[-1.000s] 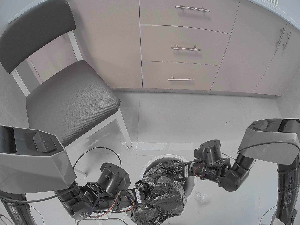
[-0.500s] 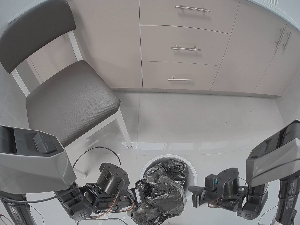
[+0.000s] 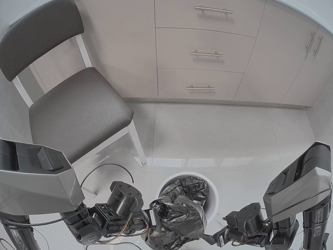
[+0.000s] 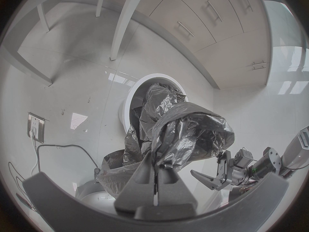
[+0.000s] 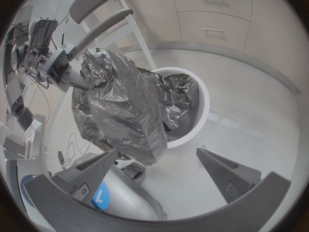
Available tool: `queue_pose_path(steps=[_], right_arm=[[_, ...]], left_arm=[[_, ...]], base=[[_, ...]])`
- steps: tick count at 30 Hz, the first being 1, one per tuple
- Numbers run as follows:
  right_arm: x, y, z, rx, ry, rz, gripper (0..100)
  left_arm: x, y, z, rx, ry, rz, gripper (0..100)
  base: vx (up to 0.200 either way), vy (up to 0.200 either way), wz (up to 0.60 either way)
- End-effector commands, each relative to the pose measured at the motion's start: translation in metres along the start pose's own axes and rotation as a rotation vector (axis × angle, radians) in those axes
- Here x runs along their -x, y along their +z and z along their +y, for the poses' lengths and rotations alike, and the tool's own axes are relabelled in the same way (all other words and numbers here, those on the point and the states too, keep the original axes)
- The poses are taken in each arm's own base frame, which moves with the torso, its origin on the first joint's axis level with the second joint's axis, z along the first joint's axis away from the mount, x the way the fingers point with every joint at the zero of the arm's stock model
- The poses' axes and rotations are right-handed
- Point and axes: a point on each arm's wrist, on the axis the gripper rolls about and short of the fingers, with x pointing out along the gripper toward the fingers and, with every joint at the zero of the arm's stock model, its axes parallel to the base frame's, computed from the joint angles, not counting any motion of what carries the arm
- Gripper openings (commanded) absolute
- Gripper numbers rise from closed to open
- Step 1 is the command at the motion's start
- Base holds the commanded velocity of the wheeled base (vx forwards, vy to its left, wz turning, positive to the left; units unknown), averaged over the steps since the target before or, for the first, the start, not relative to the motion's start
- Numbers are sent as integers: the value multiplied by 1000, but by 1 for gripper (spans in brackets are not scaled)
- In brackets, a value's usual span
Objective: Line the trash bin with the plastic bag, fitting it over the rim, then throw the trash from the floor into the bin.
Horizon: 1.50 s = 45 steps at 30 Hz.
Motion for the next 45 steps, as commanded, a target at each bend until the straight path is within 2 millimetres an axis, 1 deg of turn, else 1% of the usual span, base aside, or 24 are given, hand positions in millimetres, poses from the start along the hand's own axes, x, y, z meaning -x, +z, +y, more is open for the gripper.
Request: queue_pose_path(steps=[1,3,6,7,9,13,16,20,24,25,28,33,40,45], right_arm=[[-7,2,3,2,-31,-32,100],[-14,2,4,9,-56,-40,100],[-33,3,9,26,-112,-76,100],[-33,3,9,26,-112,-76,100],[-47,7,11,51,-152,-110,100],[-54,9,16,81,-149,-131,100],[-54,10,16,78,-164,-138,100],[-55,14,13,83,-245,-163,100],[-53,15,13,95,-262,-168,100],[-46,21,11,107,-271,-184,100],[-40,25,8,119,-282,-191,100],[-37,29,3,129,-332,-202,100],[-37,31,-2,174,-419,-201,100],[-37,32,-6,189,-452,-193,100]], left_arm=[[0,0,0,0,1,0,0],[0,0,0,0,1,0,0],[0,0,0,0,1,0,0],[0,0,0,0,1,0,0],[0,-1,1,1,2,1,0],[1,0,0,0,1,0,0],[1,0,0,0,1,0,0],[1,2,-2,-1,-1,-20,0],[0,5,-4,-3,12,-54,0],[-2,8,-4,-45,42,-114,0],[-4,9,-5,-70,56,-145,0],[-6,13,-14,-87,23,-179,0],[-7,15,-18,-99,10,-186,0],[-11,17,-29,-111,-22,-196,0]], base=[[0,0,0],[0,0,0],[0,0,0],[0,0,0],[0,0,0],[0,0,0],[0,0,0],[0,0,0],[0,0,0],[0,0,0],[0,0,0],[0,0,0],[0,0,0],[0,0,0]])
